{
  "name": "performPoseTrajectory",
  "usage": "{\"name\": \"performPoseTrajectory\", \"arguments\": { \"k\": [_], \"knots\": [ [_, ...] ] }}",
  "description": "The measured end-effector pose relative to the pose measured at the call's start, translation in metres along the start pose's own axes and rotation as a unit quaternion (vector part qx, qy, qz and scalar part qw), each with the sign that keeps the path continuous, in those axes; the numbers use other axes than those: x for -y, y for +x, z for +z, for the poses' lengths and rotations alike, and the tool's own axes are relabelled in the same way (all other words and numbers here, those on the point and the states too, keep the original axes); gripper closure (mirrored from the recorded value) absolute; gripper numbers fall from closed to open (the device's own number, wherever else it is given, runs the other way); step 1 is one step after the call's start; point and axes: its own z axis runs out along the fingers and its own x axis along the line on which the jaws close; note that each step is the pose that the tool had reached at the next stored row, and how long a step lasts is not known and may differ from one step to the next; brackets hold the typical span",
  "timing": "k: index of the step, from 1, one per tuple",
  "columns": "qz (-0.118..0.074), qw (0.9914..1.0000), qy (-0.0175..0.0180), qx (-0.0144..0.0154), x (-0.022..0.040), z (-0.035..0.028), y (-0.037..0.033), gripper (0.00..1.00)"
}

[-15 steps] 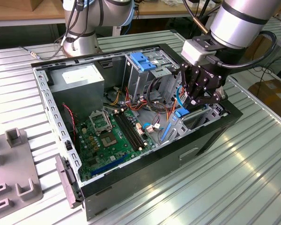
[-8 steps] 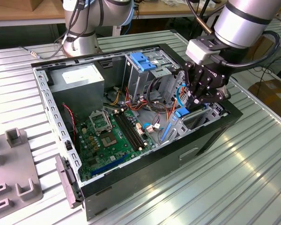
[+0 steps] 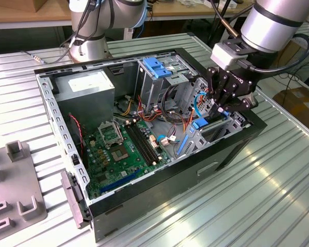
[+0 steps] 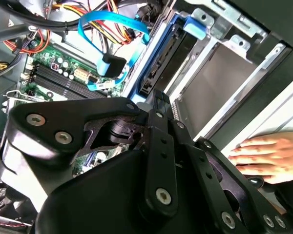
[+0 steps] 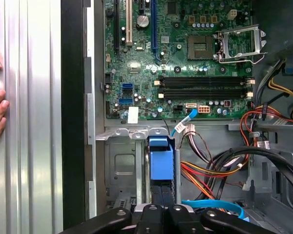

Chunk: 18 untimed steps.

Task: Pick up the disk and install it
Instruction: 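Insert the first disk wire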

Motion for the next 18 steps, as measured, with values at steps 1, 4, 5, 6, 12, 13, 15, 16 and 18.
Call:
{"name": "performPoseTrajectory", "arguments": {
  "k": [1, 4, 5, 6, 12, 13, 15, 16, 18],
  "knots": [
    [0.0, 1.0, 0.0, 0.0, 0.0013, 0.0001, 0.0, 0.9],
    [-0.022, 0.99977, 0.0, -0.0006, 0.0029, 0.0002, -0.0001, 0.9],
    [-0.03, 0.99956, 0.0, -0.0008, 0.0031, 0.0003, -0.0001, 0.9],
    [-0.042, 0.99912, 0.0, -0.001, 0.0038, 0.0003, -0.0001, 0.9],
    [-0.043, 0.99907, -0.0004, -0.001, 0.0128, -0.0018, -0.0003, 0.9],
    [-0.043, 0.99907, -0.0005, -0.001, 0.013, -0.0027, -0.0003, 0.9],
    [-0.043, 0.99907, -0.0011, -0.002, 0.0134, -0.0061, -0.0004, 0.9],
    [-0.042, 0.9991, -0.0012, -0.0047, 0.0151, -0.0062, -0.0005, 0.9],
    [-0.04, 0.99917, -0.0011, -0.0055, 0.0216, -0.0065, -0.0011, 0.9]
  ]
}}
